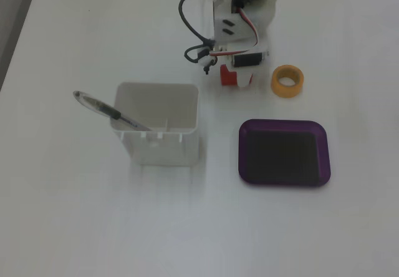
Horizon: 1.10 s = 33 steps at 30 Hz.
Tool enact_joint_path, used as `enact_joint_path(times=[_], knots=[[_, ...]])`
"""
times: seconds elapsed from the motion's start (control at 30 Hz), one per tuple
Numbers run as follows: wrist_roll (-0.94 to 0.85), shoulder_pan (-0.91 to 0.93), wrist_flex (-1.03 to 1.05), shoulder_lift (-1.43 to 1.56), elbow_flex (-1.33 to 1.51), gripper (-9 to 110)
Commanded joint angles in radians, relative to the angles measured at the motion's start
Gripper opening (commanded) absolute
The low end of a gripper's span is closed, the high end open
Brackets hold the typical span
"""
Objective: Pick up the red cube and place it in the box.
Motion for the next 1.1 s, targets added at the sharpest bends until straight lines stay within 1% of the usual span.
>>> enact_joint_path(times=[0.0, 0.1, 0.23, 0.4, 0.5, 0.6, 0.67, 0.83, 0.93, 1.07], knots=[[0.000, -0.029, 0.167, 0.025, -0.143, 0], [0.000, -0.066, 0.290, 0.025, -0.261, 0], [0.000, -0.150, 0.371, 0.025, -0.436, 0], [0.011, -0.305, 0.367, 0.009, -0.558, 0], [0.135, -0.365, 0.304, 0.006, -0.615, 0], [0.247, -0.365, 0.176, 0.005, -0.649, -1], [0.284, -0.359, 0.115, 0.005, -0.649, -1], [0.347, -0.242, 0.014, 0.000, -0.647, -1], [0.359, -0.179, -0.011, -0.048, -0.647, -1], [0.373, -0.147, -0.008, -0.138, -0.647, -1]])
